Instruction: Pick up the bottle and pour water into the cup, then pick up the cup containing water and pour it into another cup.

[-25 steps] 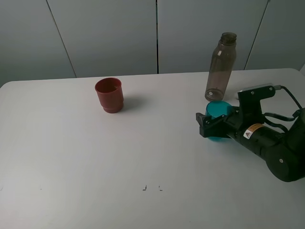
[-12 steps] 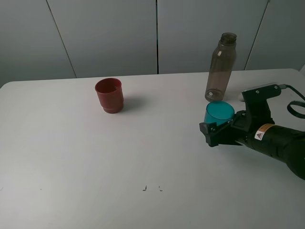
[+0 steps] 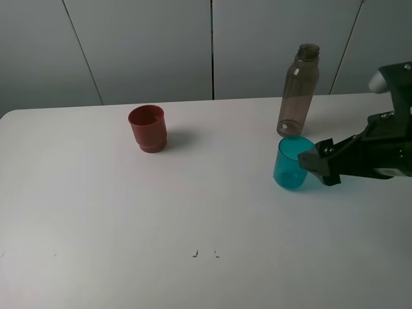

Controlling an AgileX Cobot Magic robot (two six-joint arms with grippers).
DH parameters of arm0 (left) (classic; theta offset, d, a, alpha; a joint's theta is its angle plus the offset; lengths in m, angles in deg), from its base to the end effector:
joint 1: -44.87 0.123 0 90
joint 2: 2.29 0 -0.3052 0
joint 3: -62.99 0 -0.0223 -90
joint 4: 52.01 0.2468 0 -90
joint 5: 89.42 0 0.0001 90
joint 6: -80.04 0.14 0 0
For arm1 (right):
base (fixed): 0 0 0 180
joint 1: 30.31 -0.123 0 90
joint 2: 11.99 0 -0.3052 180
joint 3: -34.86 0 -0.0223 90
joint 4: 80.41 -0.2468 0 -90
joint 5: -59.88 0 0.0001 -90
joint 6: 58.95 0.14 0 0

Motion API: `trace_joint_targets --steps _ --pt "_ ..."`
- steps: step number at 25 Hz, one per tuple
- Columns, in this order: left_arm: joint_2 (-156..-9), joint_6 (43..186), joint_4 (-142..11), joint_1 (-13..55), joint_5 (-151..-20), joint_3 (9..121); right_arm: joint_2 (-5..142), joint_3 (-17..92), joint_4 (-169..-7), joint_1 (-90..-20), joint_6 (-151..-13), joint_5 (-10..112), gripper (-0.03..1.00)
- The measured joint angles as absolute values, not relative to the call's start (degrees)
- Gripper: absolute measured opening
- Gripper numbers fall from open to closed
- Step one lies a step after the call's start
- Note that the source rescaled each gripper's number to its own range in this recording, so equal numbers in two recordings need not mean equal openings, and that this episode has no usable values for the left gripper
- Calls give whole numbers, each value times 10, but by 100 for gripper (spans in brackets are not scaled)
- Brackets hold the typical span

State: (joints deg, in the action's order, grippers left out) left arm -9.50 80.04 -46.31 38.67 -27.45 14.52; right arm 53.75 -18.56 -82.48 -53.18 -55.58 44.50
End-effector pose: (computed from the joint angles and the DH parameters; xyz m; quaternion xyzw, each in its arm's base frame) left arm 0.0133 0.0109 0.2543 0.0435 0.8534 0.0216 0.5189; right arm 0.1844 0.0792 0.2022 -0.1422 0.9113 0.0985 0.3737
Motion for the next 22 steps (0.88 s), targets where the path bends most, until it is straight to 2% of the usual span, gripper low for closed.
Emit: trace_joint_targets --steps 4,10,22 --pt "-95 800 -463 387 -274 145 426 -141 -800 -532 -556 284 99" --pt "-95 800 -463 387 -274 145 300 -135 -787 -532 -573 100 99" --pt "-95 800 -463 387 -274 145 136 -128 -801 -532 -579 -39 99"
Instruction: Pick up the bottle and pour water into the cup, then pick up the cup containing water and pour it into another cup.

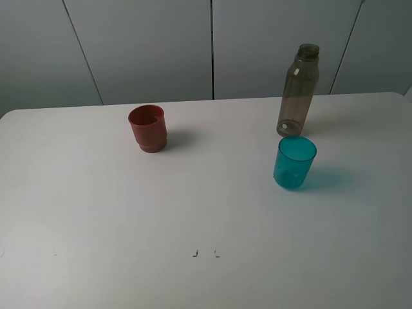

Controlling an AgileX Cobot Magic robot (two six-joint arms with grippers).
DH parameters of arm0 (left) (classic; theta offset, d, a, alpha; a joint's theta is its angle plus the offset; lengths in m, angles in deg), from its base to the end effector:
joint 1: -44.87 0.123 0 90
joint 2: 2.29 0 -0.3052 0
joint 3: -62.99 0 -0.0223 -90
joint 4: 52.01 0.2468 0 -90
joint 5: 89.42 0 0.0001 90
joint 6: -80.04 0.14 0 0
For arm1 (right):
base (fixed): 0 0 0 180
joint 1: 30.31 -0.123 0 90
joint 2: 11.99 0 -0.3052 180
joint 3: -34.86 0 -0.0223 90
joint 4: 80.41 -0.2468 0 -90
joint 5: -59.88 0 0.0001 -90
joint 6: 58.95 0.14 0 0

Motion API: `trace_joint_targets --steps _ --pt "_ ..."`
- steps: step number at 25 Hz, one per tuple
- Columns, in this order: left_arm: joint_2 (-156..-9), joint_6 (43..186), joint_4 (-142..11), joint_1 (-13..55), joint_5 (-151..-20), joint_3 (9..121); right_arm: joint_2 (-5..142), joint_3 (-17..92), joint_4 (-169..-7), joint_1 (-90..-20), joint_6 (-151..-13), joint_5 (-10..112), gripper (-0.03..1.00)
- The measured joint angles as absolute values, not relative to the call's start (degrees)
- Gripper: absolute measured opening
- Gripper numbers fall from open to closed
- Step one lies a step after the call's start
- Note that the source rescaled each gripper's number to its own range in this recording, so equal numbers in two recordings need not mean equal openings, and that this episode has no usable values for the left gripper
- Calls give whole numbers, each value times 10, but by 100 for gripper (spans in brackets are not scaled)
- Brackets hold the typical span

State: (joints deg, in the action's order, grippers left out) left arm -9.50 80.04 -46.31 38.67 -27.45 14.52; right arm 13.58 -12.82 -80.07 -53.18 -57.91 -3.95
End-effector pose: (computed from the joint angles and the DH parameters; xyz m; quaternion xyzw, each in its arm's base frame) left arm 0.0133 0.0109 0.2543 0.0435 0.8534 0.0216 0.5189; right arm 0.0462 0.0187 0.2446 -0.1765 0.9138 0.0729 0.3585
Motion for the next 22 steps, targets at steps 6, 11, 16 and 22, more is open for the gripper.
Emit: trace_joint_targets --steps 6,11,16,22 --pt "-95 800 -463 387 -274 145 55 -136 -801 -532 -579 -30 99" --pt "-95 800 -463 387 -274 145 -18 -136 -800 -532 -579 -30 99" --pt "-95 800 -463 387 -274 145 -46 -136 -795 -532 -579 -30 99" --pt "-95 804 -463 387 -274 145 -47 -136 -795 -472 -579 -30 99"
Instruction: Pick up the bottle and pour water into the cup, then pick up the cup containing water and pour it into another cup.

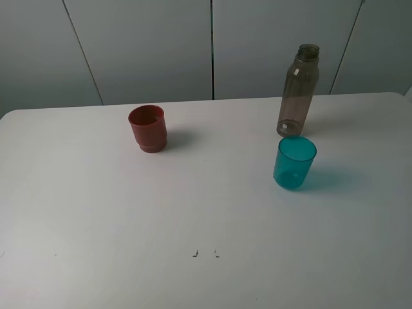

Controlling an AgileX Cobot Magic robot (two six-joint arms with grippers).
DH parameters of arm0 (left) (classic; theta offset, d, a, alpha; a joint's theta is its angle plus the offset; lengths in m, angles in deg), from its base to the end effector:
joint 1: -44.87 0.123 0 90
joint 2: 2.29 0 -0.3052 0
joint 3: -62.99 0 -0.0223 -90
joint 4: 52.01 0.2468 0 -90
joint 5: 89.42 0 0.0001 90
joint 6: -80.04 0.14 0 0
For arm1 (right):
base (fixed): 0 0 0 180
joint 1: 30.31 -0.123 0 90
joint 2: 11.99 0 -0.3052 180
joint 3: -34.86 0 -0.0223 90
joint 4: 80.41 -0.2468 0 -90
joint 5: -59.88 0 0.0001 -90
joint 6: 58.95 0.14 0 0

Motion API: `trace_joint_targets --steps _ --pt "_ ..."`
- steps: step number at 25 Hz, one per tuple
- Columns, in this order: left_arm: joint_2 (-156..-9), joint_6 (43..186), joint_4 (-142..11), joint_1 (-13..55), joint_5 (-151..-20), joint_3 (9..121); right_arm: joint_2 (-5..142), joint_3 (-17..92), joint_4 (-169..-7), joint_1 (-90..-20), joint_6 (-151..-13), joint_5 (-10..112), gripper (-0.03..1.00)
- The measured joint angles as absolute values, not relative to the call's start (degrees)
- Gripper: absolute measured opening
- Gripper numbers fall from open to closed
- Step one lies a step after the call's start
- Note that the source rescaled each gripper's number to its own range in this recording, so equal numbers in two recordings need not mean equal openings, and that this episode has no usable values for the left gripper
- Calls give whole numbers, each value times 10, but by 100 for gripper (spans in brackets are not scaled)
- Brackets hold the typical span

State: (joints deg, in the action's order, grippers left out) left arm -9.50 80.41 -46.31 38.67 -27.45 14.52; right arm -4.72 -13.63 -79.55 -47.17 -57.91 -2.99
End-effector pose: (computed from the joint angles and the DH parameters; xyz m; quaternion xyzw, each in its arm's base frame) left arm 0.0133 0.0109 0.2543 0.0462 0.8533 0.0233 0.5189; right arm 0.0116 0.0016 0.2518 -0.1179 0.8518 0.0720 0.5053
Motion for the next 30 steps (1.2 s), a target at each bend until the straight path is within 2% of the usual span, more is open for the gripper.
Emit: trace_joint_targets --steps 6,11,30 --pt "-95 804 -463 387 -274 145 -47 -136 -793 -363 -579 -30 99" --pt "-95 804 -463 387 -274 145 -47 -136 -776 -322 -574 -30 99" --pt "-95 804 -463 387 -274 145 -47 -136 -770 -316 -572 -30 99"
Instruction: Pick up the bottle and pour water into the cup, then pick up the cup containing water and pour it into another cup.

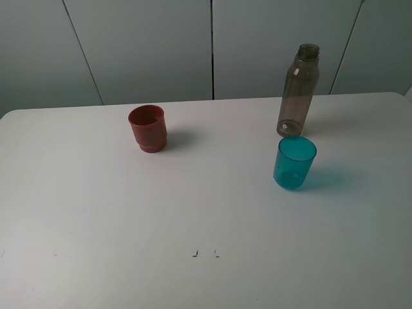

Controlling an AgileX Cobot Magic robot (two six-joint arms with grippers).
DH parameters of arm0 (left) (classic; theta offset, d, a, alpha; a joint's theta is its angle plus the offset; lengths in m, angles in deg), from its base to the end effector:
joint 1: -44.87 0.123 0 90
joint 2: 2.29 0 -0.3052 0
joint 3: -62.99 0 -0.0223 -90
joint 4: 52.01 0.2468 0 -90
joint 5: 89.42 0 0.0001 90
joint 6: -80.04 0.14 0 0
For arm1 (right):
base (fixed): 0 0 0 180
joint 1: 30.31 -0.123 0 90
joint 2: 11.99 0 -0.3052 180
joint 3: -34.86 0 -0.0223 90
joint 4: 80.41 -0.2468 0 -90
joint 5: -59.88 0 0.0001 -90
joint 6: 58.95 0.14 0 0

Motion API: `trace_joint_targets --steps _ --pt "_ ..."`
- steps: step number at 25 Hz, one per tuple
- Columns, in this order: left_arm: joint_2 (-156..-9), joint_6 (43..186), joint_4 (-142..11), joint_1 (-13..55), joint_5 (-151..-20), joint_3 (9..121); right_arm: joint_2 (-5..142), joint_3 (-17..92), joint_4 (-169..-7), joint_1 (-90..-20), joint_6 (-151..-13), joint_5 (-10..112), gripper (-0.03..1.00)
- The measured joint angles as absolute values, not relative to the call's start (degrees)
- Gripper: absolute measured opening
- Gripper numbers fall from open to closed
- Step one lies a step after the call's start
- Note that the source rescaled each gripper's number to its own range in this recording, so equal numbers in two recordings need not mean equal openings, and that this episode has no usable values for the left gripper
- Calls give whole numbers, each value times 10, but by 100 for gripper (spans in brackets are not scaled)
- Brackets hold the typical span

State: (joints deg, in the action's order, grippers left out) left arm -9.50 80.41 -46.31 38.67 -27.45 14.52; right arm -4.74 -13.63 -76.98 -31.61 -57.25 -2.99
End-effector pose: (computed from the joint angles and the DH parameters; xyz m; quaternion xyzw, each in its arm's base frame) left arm 0.0133 0.0109 0.2543 0.0462 0.8533 0.0233 0.5189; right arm 0.0116 -0.0072 0.2519 0.0049 0.8595 -0.0165 0.5108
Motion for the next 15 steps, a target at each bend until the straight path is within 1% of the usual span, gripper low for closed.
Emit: trace_joint_targets --steps 15 --pt "-95 804 -463 387 -274 145 -47 -136 -770 -316 -572 -30 99"
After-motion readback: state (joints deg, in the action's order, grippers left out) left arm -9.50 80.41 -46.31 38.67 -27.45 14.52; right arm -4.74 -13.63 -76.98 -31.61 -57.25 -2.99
